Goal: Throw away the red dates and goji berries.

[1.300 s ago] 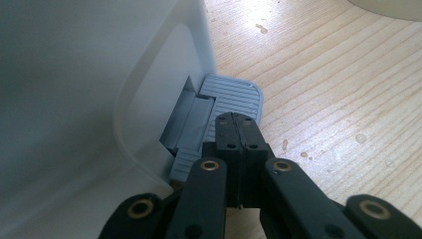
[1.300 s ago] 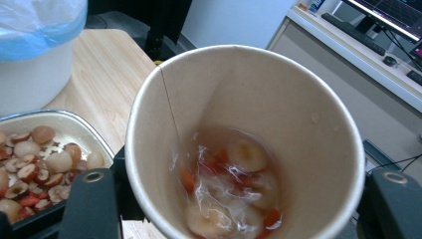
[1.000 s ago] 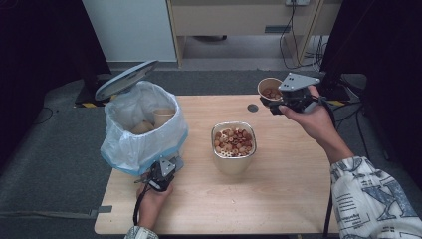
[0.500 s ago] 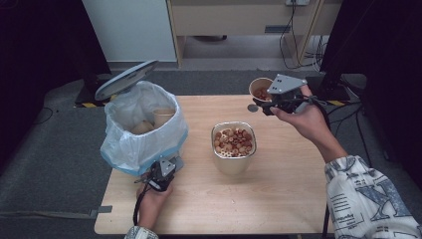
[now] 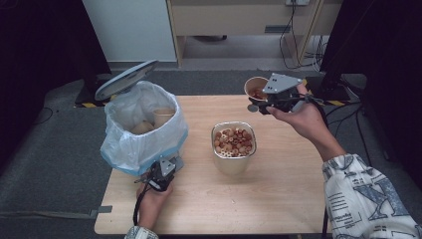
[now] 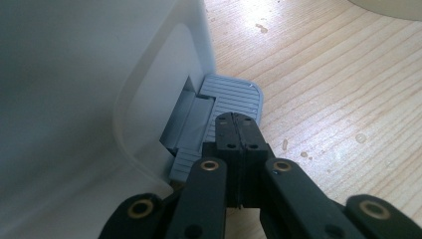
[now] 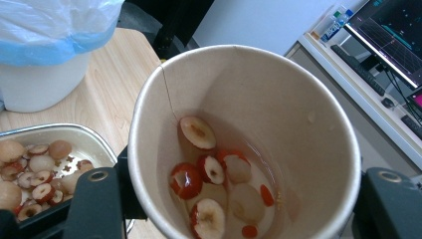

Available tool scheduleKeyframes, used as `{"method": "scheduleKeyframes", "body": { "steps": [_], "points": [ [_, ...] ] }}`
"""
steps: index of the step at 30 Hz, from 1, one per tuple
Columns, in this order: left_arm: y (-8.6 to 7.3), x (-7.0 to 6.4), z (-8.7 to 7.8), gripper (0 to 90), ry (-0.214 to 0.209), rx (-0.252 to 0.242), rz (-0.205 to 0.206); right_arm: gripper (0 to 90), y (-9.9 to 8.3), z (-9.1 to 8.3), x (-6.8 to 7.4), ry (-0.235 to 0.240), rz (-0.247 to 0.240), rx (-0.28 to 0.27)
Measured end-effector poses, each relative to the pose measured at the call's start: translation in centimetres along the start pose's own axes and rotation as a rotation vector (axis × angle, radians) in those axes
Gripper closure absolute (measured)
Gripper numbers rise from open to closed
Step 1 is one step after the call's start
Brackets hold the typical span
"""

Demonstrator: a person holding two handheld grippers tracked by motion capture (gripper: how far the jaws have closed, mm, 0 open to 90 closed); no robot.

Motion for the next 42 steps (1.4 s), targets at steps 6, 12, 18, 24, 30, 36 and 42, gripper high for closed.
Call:
{"method": "scheduleKeyframes", "body": {
  "steps": [6, 12, 18, 24, 30, 36, 42],
  "points": [
    [0.0, 0.0, 0.0, 89.0, 0.0, 0.0, 0.0, 34.6, 0.3, 0.0, 0.2, -0.004, -0.016, 0.003],
    [0.0, 0.0, 0.0, 89.0, -0.002, -0.003, -0.005, 34.6, 0.4, 0.1, 0.1, -0.014, -0.02, 0.007],
    [0.0, 0.0, 0.0, 89.0, -0.001, -0.003, -0.004, 34.5, 0.4, 0.1, 0.0, -0.019, -0.04, 0.016],
    [0.0, 0.0, 0.0, 89.0, 0.0, -0.003, -0.002, 34.4, 0.7, 0.0, 0.3, -0.016, -0.047, 0.012],
    [0.0, 0.0, 0.0, 89.0, 0.001, -0.002, -0.001, 34.3, 0.9, -0.1, 0.3, -0.018, -0.049, 0.009],
    [0.0, 0.0, 0.0, 89.0, -0.002, -0.002, -0.004, 34.1, 1.0, -0.1, 0.6, -0.045, -0.103, 0.028],
    [0.0, 0.0, 0.0, 89.0, -0.003, -0.002, -0.004, 34.2, 1.3, -0.2, 0.8, -0.068, -0.144, 0.038]
  ]
}}
Point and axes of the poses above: each handheld gripper's, and its own axes: z roughly forward along the jaws, y roughly out of its top, x roughly to its left, the point moved 5 cm from there along z, roughly forward along the jaws, and after that the axes turned 14 degrees about x, right-handed, at the moved point
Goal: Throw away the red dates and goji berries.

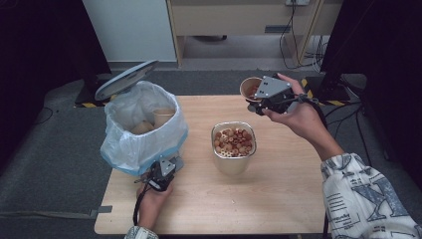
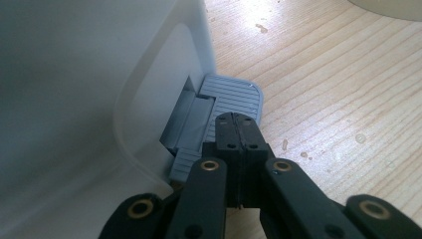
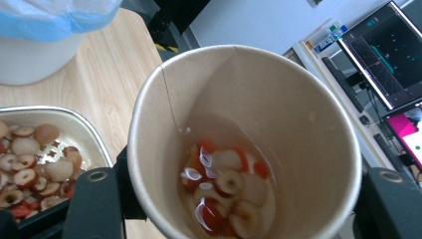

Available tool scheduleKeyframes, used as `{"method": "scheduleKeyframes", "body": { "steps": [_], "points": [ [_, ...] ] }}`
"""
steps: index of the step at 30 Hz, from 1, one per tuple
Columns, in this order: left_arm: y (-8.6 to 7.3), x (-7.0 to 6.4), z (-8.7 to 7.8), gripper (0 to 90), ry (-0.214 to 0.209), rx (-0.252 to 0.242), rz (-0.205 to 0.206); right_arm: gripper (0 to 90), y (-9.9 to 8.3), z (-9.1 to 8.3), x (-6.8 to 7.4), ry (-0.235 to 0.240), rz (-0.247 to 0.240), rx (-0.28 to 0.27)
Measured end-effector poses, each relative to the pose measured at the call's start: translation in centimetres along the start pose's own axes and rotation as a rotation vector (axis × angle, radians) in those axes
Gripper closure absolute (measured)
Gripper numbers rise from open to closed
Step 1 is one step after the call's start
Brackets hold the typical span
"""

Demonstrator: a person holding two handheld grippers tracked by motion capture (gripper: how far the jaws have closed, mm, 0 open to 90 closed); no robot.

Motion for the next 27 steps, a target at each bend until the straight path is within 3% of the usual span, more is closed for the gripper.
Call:
{"method": "scheduleKeyframes", "body": {
  "steps": [7, 14, 27],
  "points": [
    [0.0, 0.01, 0.0, 89.0, 0.0, 0.001, 0.0, 34.2, 0.19, -0.28, 0.06, -0.034, -0.052, 0.012],
    [0.0, 0.01, -0.01, 89.0, 0.0, 0.001, -0.001, 34.2, 0.12, -0.5, -0.21, -0.038, -0.047, 0.012],
    [0.01, 0.01, -0.01, 89.0, 0.0, 0.002, 0.0, 34.2, 0.76, -0.67, -0.04, -0.054, -0.082, 0.019]
  ]
}}
Point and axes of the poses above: each handheld gripper's, and its own axes: z roughly forward along the jaws, y roughly out of its top, x roughly to its left, the point moved 5 cm from there along z, roughly forward along the jaws, and after that the axes turned 14 degrees about x, right-handed, at the moved point
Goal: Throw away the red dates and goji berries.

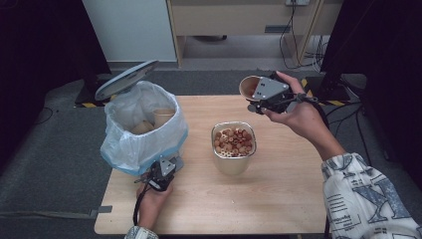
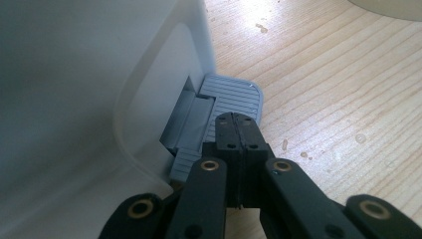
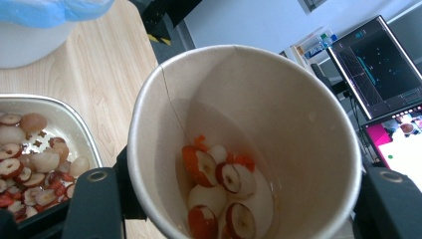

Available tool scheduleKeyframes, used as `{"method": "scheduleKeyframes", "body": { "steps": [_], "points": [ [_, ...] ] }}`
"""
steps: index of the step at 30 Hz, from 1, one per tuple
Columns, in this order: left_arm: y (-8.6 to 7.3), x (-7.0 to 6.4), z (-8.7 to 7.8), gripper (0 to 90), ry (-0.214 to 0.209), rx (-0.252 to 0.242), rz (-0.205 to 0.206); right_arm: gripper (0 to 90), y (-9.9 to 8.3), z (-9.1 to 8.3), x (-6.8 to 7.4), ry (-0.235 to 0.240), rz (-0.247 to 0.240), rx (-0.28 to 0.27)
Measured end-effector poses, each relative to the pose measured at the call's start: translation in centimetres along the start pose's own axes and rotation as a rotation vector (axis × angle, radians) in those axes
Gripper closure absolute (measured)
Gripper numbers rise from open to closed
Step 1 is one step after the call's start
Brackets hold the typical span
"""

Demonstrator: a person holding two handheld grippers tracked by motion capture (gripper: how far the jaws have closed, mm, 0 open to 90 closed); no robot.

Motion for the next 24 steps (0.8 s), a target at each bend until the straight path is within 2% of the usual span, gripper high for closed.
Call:
{"method": "scheduleKeyframes", "body": {
  "steps": [14, 24],
  "points": [
    [0.0, 0.0, 0.0, 89.0, 0.0, 0.0, 0.001, 34.2, 0.7, 0.16, 0.72, -0.036, -0.096, 0.034],
    [0.0, 0.0, -0.01, 89.0, 0.001, 0.001, 0.001, 34.3, 1.02, 0.04, 0.88, -0.047, -0.124, 0.041]
  ]
}}
Point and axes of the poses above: each handheld gripper's, and its own axes: z roughly forward along the jaws, y roughly out of its top, x roughly to its left, the point moved 5 cm from there along z, roughly forward along the jaws, and after that the axes turned 14 degrees about x, right-handed, at the moved point
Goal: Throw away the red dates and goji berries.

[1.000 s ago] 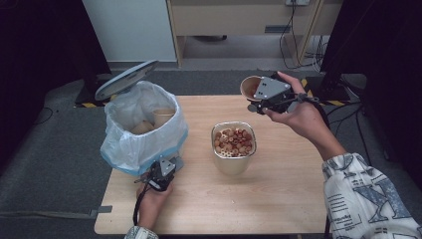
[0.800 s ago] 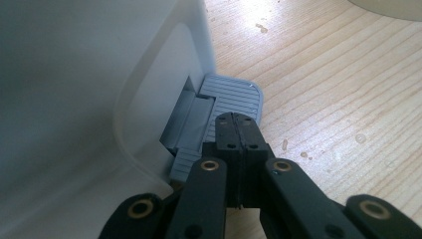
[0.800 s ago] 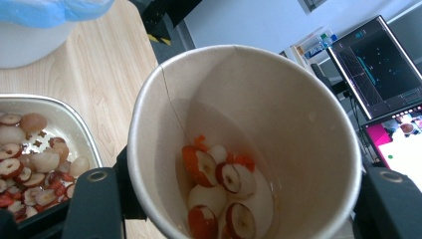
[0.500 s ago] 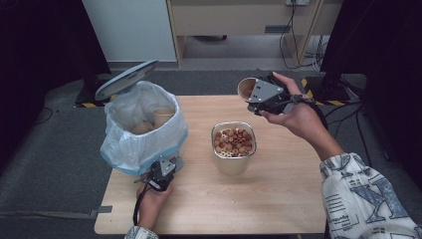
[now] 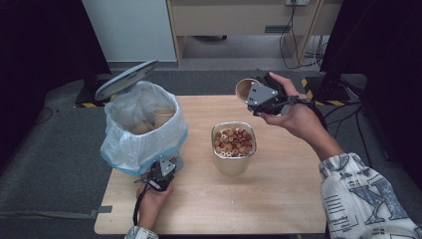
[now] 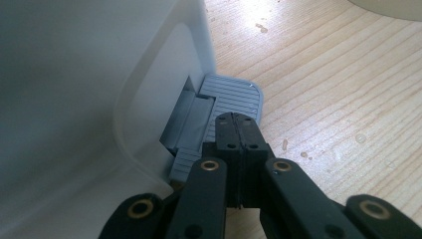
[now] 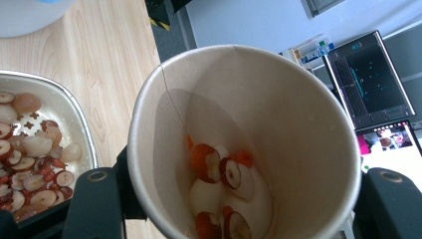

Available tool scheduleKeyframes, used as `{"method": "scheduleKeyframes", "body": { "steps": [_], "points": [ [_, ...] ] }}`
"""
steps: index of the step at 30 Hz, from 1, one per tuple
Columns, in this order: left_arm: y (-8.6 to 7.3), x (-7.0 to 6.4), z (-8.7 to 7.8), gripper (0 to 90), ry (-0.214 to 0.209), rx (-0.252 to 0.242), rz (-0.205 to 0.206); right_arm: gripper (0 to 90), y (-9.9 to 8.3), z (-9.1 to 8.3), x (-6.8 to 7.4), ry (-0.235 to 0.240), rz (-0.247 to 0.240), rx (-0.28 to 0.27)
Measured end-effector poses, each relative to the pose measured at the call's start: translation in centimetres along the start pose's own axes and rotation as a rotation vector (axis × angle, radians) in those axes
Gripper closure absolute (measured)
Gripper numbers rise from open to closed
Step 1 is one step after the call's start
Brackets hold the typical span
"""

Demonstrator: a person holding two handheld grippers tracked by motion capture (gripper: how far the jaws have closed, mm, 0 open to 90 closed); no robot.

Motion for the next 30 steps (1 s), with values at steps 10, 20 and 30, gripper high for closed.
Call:
{"method": "scheduleKeyframes", "body": {
  "steps": [10, 20, 30],
  "points": [
    [0.01, 0.0, 0.01, 89.0, -0.001, -0.001, 0.001, 34.2, 0.12, -0.1, 0.17, -0.018, -0.043, 0.017],
    [0.0, 0.0, 0.0, 89.0, -0.001, 0.001, 0.001, 34.2, 0.24, -0.11, 0.22, -0.034, -0.072, 0.026],
    [0.0, 0.02, 0.0, 89.0, -0.002, 0.001, 0.001, 34.3, 0.42, -0.14, 0.32, -0.045, -0.092, 0.032]
  ]
}}
Point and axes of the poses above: each handheld gripper's, and its own axes: z roughly forward along the jaws, y roughly out of its top, x roughly to its left, the point moved 5 cm from there along z, roughly forward along the jaws, and after that the axes turned 14 degrees about x, right-handed, at the moved point
